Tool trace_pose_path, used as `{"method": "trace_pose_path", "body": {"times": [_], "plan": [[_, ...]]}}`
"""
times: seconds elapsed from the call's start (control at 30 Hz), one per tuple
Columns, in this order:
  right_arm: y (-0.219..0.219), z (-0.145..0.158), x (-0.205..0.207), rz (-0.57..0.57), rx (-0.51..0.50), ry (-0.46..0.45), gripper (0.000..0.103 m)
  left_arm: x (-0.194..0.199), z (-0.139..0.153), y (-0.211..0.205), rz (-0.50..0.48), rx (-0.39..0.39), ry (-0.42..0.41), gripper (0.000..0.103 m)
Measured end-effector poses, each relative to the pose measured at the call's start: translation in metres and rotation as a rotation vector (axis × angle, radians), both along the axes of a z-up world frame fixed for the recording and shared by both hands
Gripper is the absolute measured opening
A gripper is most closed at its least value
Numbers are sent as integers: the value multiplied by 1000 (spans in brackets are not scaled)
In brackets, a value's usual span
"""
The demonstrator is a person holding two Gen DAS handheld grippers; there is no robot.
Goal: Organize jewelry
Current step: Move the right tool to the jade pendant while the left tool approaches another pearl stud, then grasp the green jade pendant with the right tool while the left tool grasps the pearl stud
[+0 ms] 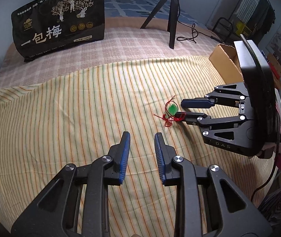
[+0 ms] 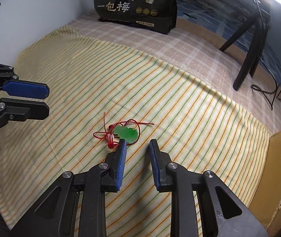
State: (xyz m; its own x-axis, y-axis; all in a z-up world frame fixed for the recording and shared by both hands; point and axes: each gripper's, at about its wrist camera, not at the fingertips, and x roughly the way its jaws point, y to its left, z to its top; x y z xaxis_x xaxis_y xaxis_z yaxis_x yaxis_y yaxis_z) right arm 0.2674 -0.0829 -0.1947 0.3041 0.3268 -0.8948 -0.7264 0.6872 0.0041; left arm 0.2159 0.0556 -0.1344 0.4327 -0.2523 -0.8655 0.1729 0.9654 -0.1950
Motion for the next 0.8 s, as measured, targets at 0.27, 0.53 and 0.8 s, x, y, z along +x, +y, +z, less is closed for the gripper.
{"method": "trace_pose_path", "body": {"times": [0.27, 0.53, 0.8], "plan": [[6, -4, 7, 38, -10, -16, 22, 4, -3, -3, -11, 13, 4, 25], [13, -4, 20, 83, -8, 15, 22, 5, -6, -6, -25, 17, 8, 25], [19, -4, 40, 158, -3, 111, 22, 8, -14, -16, -58, 20, 24, 25]]}}
